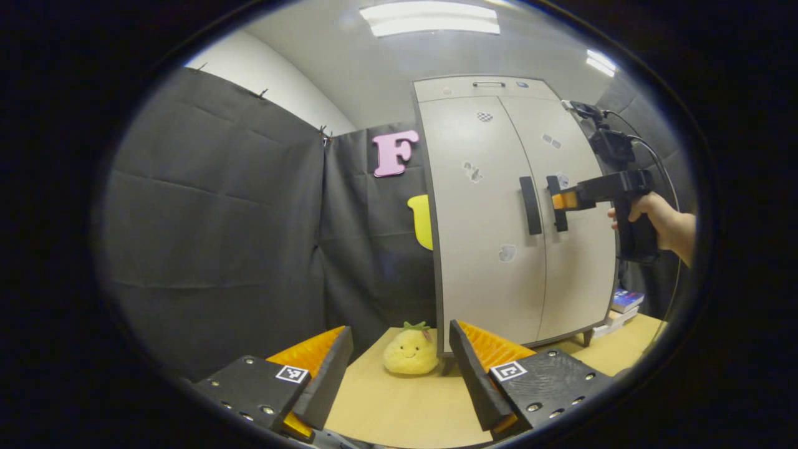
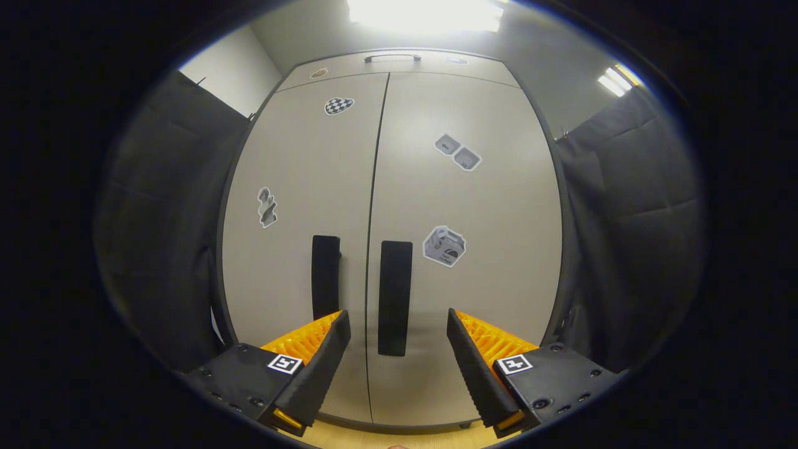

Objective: Open the right door of the double-door shoe cabinet with the right hand, and open the left door with the left hand.

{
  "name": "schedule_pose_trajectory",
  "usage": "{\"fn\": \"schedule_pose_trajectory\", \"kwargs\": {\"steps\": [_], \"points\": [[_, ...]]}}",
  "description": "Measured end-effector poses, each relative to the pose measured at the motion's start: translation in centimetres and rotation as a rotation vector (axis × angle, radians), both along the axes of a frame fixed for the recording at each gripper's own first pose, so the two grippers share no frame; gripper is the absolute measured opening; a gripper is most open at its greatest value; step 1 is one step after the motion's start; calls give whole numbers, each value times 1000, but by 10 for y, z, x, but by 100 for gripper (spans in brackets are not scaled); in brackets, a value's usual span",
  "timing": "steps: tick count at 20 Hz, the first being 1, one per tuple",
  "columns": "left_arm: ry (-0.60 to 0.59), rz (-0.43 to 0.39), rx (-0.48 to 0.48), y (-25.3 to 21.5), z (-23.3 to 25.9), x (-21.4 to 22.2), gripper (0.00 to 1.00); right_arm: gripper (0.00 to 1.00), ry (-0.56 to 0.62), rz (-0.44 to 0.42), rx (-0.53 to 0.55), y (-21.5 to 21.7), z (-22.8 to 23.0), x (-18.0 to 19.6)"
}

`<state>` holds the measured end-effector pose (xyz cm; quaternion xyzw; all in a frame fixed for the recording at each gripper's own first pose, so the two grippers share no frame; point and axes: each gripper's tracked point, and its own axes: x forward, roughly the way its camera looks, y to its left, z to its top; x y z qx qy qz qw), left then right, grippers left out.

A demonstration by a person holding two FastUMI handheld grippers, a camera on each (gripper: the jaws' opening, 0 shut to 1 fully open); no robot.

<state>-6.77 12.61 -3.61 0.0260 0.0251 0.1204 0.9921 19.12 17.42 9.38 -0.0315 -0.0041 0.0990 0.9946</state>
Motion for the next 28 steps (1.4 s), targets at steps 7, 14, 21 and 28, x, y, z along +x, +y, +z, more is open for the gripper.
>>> {"fn": "schedule_pose_trajectory", "kwargs": {"steps": [7, 14, 21, 28], "points": [[19, 31, 2, 11, -5, -8, 89, 97, 43, -9, 12, 10, -1, 32], [30, 53, 8, 20, -5, -11, 91, 72, 85, -28, 38, 12, -5, 51], [27, 47, 18, 23, -2, -13, 91, 45, 205, -57, 60, 15, -20, 58], [24, 20, 30, 20, 1, -8, 91, 14, 189, -17, 0, 15, -17, 49]]}}
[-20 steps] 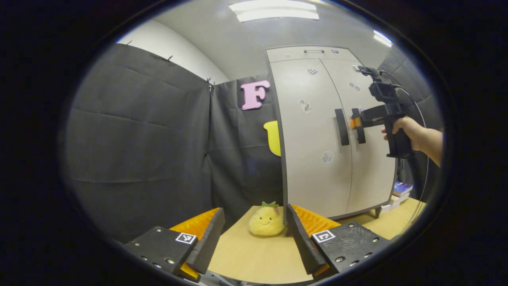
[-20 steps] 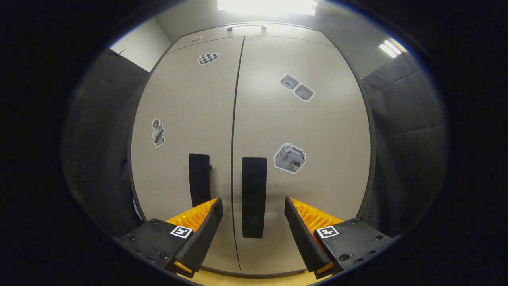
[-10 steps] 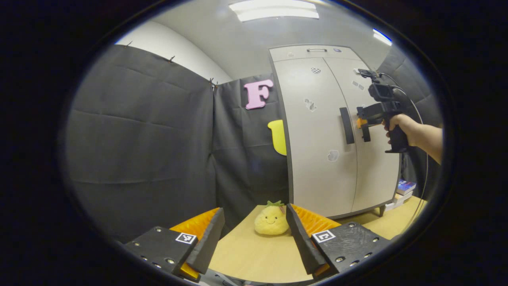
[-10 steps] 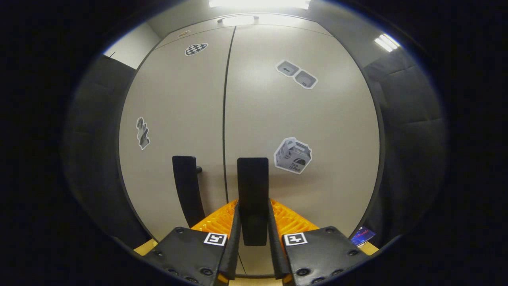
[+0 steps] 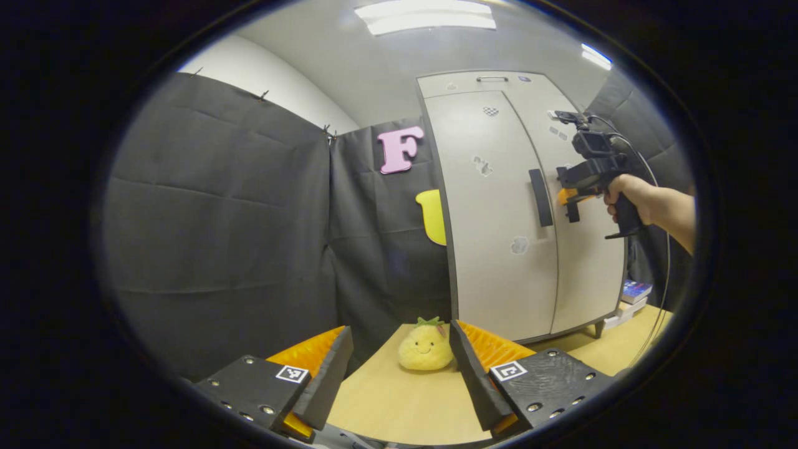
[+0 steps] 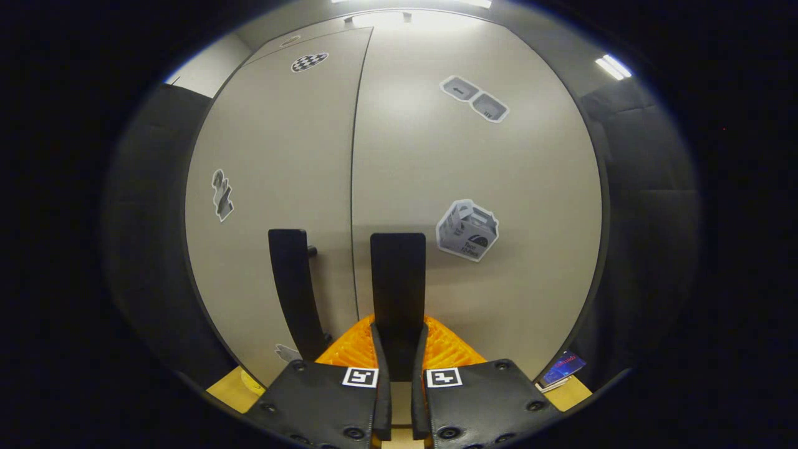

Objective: Open the right door of the double-door shoe cabinet with the right hand, and open the left door with the left hand.

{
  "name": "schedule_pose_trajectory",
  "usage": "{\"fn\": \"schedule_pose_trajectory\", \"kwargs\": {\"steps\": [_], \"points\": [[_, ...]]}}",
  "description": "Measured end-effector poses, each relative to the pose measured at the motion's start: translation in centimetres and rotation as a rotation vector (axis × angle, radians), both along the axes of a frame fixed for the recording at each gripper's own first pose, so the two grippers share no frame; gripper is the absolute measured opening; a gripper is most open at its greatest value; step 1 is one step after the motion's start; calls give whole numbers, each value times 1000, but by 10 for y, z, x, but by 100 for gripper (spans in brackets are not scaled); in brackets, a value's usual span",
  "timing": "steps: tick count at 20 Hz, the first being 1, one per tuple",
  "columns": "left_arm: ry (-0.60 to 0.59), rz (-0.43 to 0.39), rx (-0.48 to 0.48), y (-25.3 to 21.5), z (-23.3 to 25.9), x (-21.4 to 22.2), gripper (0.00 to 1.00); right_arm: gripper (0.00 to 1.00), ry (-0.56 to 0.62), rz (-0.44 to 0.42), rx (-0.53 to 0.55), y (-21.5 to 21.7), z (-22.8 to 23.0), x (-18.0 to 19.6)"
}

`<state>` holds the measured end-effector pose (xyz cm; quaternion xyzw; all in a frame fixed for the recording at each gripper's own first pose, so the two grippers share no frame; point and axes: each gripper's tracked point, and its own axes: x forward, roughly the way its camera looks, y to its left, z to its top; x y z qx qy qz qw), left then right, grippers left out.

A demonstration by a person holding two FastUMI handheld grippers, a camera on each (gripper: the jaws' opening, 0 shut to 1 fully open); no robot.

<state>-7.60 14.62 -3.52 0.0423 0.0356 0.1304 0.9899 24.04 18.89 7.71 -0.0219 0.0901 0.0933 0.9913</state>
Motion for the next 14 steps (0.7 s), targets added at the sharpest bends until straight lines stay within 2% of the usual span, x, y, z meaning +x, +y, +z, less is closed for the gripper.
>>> {"fn": "schedule_pose_trajectory", "kwargs": {"steps": [2, 3, 4, 14], "points": [[-6, -20, -4, -8, 4, 3, 91, 14, 9, 22, 23, -1, 0, -8], [-10, -31, -4, -14, 7, 6, 91, 10, 10, 33, 25, -1, 1, -9], [-14, -46, -1, -20, 9, 11, 90, 14, 9, 43, 21, -1, 1, -12], [-40, -180, 16, -79, 21, 32, 90, 14, 20, 149, 35, -14, 2, -46]]}}
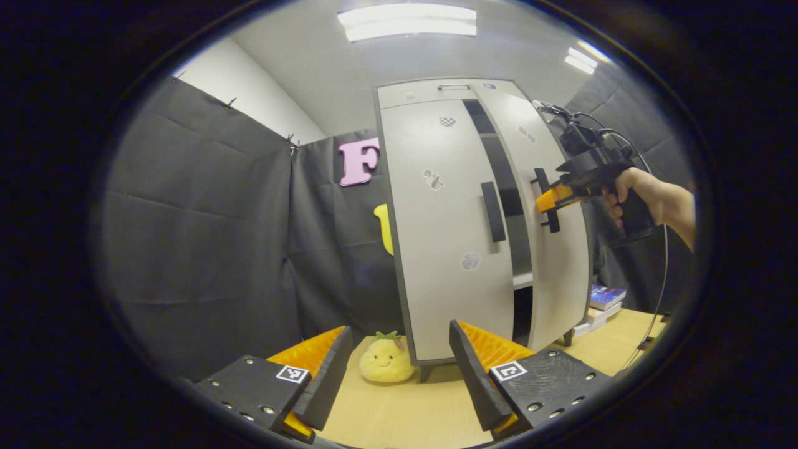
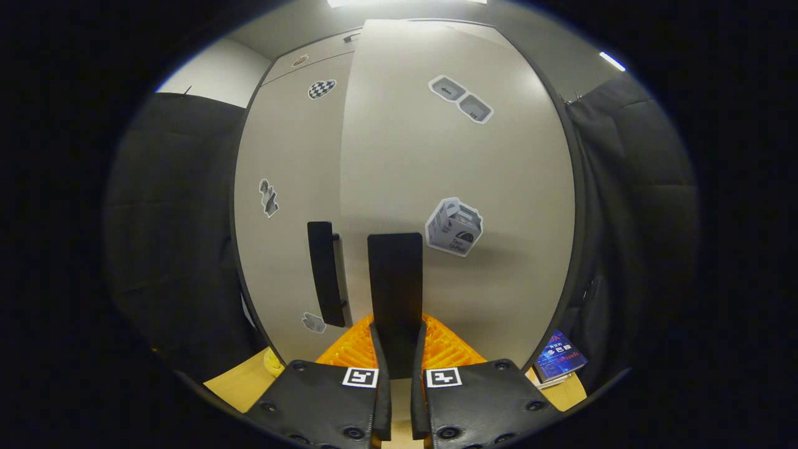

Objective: Open the right door of the double-door shoe cabinet with the right hand, and open the left door with the left hand.

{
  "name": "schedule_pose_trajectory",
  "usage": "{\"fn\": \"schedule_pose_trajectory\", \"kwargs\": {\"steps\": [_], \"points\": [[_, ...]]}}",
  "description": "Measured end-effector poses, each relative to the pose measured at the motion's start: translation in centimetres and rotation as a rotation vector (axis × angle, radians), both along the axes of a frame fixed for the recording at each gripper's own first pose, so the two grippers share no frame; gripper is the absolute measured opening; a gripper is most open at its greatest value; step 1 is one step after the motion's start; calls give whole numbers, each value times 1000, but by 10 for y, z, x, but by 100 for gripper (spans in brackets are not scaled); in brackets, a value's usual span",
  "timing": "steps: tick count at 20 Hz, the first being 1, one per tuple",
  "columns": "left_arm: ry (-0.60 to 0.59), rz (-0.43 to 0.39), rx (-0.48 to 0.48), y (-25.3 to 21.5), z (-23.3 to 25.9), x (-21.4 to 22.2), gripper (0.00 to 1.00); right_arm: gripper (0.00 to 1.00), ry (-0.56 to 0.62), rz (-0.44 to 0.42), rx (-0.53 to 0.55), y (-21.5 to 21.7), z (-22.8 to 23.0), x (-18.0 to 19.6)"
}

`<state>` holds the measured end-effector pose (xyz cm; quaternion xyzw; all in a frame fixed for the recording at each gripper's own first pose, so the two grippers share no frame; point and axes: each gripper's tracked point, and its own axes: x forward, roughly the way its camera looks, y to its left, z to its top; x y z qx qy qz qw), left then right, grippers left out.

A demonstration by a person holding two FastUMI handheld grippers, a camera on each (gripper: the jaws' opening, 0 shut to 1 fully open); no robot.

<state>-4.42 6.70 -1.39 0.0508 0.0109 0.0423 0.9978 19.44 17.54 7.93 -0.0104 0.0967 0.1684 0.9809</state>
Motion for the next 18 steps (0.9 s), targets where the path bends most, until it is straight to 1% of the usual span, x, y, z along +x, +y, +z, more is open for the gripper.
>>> {"fn": "schedule_pose_trajectory", "kwargs": {"steps": [3, 5, 6, 7, 8, 14, 18], "points": [[-10, -31, 13, -17, 5, 6, 91, 14, -15, 30, -9, -3, 1, -2], [-16, -43, 24, -24, 8, 10, 91, 14, -2, 40, 14, -3, 0, -5], [-20, -46, 27, -28, 9, 11, 91, 17, -2, 47, 19, -5, 2, -7], [-22, -50, 27, -31, 10, 12, 90, 10, 4, 55, 12, -4, 2, -7], [-22, -54, 26, -34, 9, 12, 91, 14, 3, 62, 6, -4, 3, -7], [-13, -68, 22, -47, 7, 22, 91, 14, 18, 105, 6, -4, 9, -8], [-10, -94, 12, -65, 6, 31, 91, 14, 23, 115, 15, -4, 13, -7]]}}
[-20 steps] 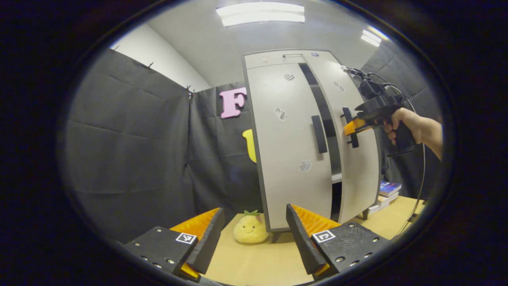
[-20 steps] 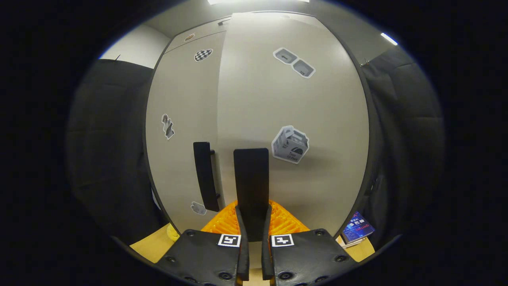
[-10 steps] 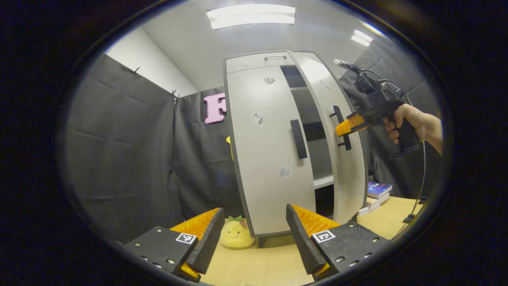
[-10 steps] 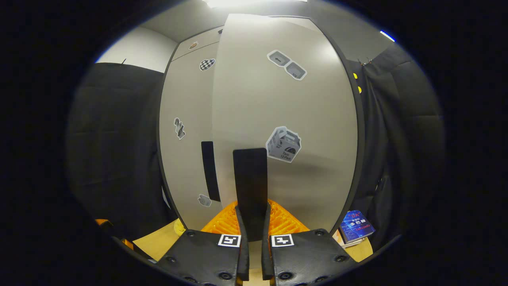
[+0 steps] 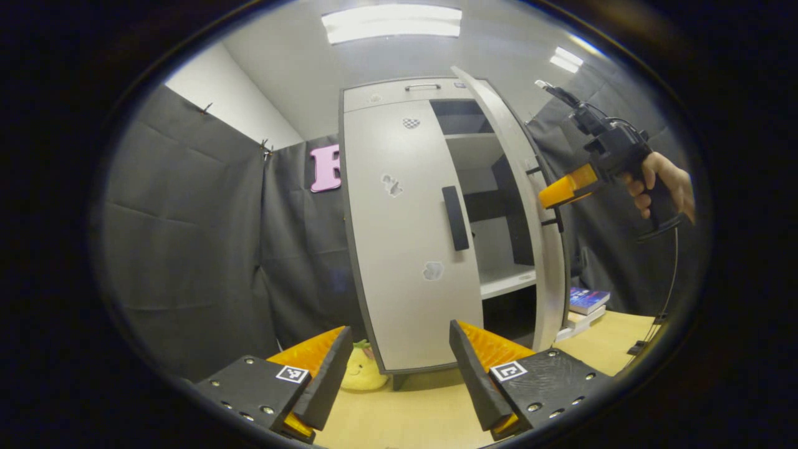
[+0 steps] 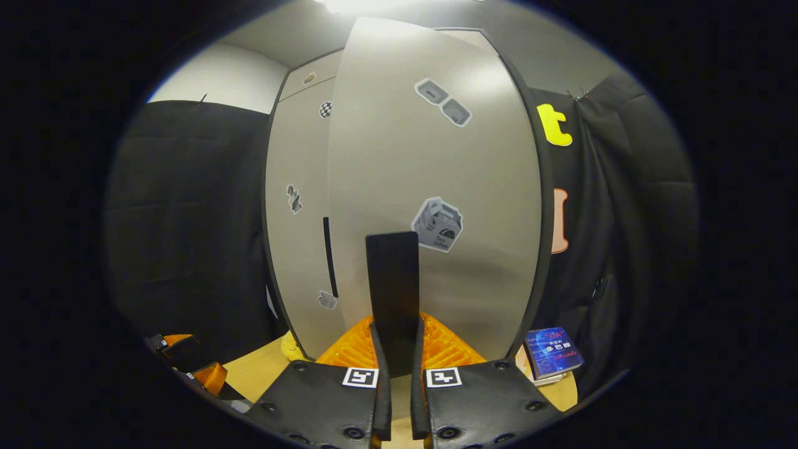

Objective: Open the right door of the double-door shoe cabinet with the right hand, and open the left door with the left hand.

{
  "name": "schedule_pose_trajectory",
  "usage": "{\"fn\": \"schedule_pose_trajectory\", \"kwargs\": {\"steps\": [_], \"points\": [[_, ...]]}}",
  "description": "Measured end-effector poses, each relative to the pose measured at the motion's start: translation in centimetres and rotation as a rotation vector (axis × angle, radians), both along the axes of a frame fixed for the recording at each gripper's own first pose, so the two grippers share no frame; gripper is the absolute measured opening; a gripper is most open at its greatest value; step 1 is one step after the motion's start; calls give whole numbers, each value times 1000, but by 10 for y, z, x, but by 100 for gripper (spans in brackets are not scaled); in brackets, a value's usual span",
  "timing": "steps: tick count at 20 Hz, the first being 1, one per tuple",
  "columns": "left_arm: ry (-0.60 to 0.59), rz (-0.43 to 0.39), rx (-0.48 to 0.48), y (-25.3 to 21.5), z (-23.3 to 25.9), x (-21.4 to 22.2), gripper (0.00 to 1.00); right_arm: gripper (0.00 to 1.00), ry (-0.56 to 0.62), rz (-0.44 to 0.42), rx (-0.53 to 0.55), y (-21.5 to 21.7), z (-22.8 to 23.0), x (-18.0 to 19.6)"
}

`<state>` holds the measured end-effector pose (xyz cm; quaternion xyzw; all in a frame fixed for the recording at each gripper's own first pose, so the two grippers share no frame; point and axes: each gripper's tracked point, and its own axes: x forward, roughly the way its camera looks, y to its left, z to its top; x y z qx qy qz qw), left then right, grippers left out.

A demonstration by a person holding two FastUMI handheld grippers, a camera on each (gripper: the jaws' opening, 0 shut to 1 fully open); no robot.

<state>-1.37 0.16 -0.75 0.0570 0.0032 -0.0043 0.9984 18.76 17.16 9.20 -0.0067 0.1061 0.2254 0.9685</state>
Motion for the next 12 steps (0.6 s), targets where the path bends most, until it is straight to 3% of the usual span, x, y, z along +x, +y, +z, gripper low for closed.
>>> {"fn": "schedule_pose_trajectory", "kwargs": {"steps": [12], "points": [[10, -82, -3, -52, -3, 15, 91, 13, -2, 4, 13, -7, 4, 0]]}}
